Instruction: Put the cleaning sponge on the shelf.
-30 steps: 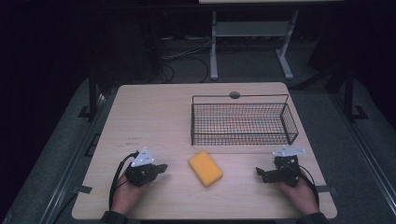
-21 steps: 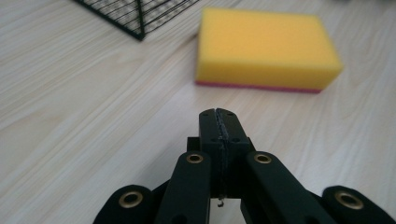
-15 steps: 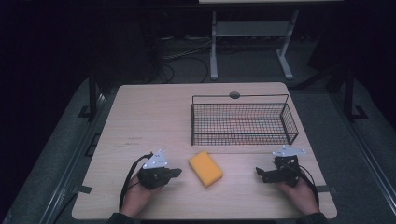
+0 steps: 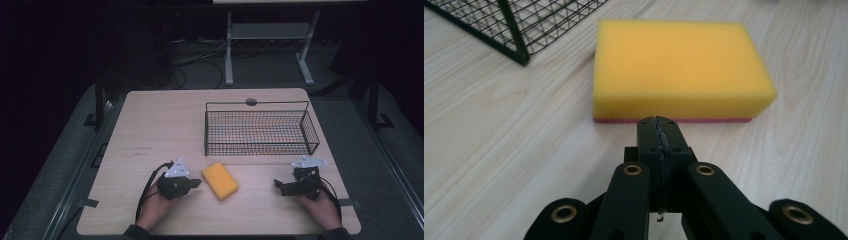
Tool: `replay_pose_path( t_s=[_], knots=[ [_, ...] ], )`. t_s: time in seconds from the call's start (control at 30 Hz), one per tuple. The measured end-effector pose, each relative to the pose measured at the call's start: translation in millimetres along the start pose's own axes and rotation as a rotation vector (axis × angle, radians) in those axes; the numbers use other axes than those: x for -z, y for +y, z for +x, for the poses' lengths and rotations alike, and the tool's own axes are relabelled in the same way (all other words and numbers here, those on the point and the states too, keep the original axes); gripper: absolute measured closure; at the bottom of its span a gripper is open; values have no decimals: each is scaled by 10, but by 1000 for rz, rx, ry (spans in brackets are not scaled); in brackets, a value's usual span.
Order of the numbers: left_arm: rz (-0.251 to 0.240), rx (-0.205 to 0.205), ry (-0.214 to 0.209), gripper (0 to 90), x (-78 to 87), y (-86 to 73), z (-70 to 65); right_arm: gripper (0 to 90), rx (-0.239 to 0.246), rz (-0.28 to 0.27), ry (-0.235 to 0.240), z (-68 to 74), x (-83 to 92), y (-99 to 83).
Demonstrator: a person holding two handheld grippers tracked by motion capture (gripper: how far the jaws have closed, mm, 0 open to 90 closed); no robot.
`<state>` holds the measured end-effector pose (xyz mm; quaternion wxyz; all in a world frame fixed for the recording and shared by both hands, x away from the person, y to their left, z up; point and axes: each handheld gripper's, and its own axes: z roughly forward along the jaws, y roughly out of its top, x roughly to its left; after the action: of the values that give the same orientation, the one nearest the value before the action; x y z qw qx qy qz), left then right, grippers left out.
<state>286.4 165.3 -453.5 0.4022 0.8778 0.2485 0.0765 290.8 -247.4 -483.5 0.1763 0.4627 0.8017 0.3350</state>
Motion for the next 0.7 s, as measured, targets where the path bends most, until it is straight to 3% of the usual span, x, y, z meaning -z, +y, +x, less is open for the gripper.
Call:
replay_pose_path(
  t_s=[0.37,0.7],
  knots=[
    [30,-63,-24,898,-242,182,-51,6,0,0,0,0,0,0],
    [24,-99,-60,898,-427,342,-172,5,1,0,0,-1,0,0]
  ],
)
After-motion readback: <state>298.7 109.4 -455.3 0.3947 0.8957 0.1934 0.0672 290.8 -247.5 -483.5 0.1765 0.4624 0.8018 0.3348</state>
